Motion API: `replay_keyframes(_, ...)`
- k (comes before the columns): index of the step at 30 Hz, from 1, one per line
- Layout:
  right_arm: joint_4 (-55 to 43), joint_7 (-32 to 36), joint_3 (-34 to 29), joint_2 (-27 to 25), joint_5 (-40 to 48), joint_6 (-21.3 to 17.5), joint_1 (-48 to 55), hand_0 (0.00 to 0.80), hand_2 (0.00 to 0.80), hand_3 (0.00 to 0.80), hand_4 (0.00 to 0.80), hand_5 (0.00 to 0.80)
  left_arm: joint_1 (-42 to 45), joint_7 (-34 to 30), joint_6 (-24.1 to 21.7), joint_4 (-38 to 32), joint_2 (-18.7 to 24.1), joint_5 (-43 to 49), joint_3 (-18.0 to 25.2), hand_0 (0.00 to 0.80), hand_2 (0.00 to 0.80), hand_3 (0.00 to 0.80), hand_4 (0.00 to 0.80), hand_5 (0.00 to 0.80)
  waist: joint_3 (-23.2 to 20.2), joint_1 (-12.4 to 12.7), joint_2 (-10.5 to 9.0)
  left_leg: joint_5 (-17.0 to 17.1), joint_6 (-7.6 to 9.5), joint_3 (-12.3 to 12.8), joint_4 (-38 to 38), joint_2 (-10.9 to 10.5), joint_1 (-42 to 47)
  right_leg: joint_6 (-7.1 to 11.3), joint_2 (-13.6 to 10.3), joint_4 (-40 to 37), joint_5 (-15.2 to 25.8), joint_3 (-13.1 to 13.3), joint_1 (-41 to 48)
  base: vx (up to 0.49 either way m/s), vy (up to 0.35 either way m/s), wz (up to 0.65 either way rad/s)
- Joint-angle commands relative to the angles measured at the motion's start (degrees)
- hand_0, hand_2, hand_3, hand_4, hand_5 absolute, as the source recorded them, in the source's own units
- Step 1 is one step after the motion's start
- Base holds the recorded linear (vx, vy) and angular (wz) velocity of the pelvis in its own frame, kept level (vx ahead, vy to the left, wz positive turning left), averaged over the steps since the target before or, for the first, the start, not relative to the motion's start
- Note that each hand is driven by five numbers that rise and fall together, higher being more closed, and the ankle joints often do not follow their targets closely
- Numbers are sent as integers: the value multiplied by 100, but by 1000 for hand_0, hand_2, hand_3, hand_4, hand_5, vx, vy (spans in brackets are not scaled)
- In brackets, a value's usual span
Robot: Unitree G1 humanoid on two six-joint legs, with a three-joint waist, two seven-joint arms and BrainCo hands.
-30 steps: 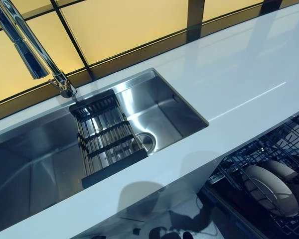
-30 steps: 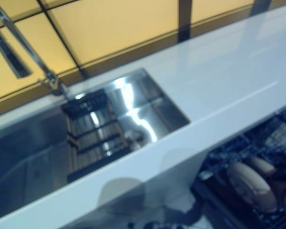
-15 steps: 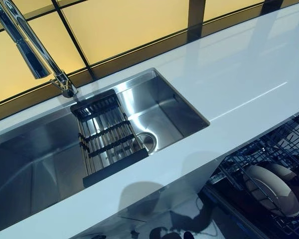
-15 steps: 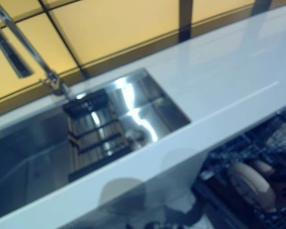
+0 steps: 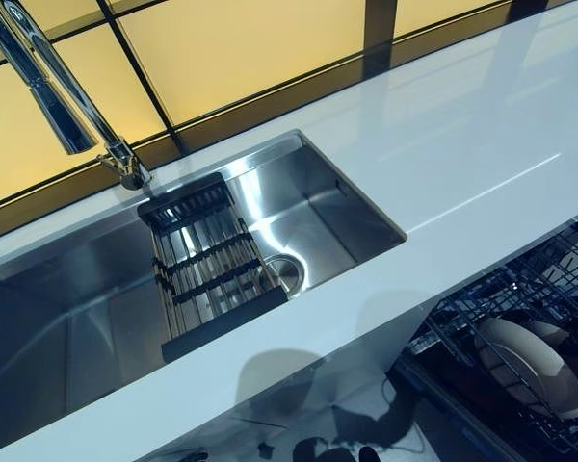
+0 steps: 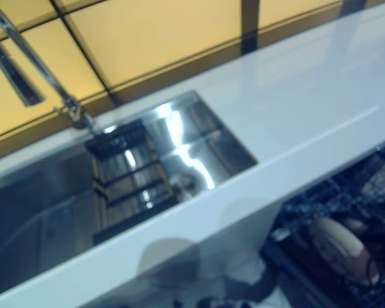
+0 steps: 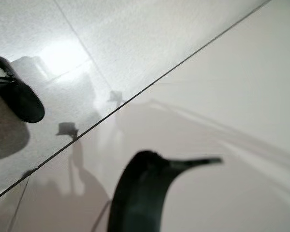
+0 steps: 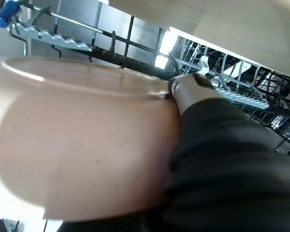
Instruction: Take plates into dishwasher
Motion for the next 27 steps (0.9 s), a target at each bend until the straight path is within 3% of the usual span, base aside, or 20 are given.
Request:
replay_keyframes(1, 104, -204, 113, 22, -72, 100, -140, 0, 0, 0, 0, 0, -130, 82, -94, 70, -8, -139, 23, 0, 0, 0, 0, 0, -246, 76, -226, -561, -147, -74, 21, -90, 362, 386, -252, 389, -61, -122, -392, 0, 0, 0)
replay_keyframes(16, 24, -219, -115, -121, -102, 163, 3, 0, 0, 0, 0, 0, -69, 24, -70, 49, 2, -59, 67, 0, 0, 0, 0, 0, -318, 48, -329, -584, -154, -9, 10, -38, 435, 394, -228, 352, -49, -130, -321, 0, 0, 0)
replay_keyframes(27, -153, -68, -588, -616, 48, 207, 261, 0, 0, 0, 0, 0, 53, 25, -32, 104, 41, 14, 148, 0, 0, 0, 0, 0, -464, -5, -637, -644, -137, 32, -6, 37, 540, 408, -139, 313, -32, -62, -221, 10, -1, 0)
